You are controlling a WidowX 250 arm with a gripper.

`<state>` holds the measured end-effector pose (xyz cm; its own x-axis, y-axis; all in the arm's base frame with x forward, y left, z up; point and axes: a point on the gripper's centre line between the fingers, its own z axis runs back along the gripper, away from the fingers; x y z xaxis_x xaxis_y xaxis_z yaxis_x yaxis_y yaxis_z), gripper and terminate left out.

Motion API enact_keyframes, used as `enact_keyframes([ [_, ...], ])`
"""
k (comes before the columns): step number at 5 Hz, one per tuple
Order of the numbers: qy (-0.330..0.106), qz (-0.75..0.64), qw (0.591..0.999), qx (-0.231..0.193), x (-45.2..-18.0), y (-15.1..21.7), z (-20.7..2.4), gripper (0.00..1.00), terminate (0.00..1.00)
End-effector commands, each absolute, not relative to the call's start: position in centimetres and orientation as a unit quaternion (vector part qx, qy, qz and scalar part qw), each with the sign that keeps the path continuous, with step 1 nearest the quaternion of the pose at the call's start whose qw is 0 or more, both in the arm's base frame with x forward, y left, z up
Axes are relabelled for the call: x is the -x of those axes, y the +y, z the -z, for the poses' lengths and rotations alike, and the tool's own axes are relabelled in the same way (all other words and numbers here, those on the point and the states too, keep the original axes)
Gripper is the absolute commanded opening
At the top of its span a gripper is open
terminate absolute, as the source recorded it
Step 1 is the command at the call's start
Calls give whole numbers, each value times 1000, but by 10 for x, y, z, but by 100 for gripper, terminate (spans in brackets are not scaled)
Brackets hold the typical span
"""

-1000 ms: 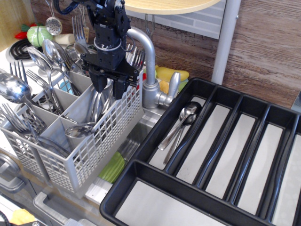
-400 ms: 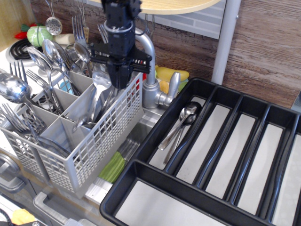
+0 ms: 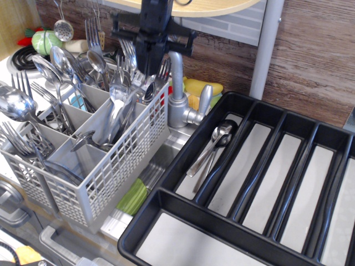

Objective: Put small spoon from basket to tray

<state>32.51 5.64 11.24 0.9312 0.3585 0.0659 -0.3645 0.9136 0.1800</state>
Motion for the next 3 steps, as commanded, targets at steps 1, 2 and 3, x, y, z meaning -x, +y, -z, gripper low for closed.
enact_keyframes([
  [1,-48,-233,967,-91,-349,27,-164,0,0],
  [2,-50,-266,960,-78,-365,8,-171,0,0],
  [3,-62,-304,949,-48,-377,-9,-165,0,0],
])
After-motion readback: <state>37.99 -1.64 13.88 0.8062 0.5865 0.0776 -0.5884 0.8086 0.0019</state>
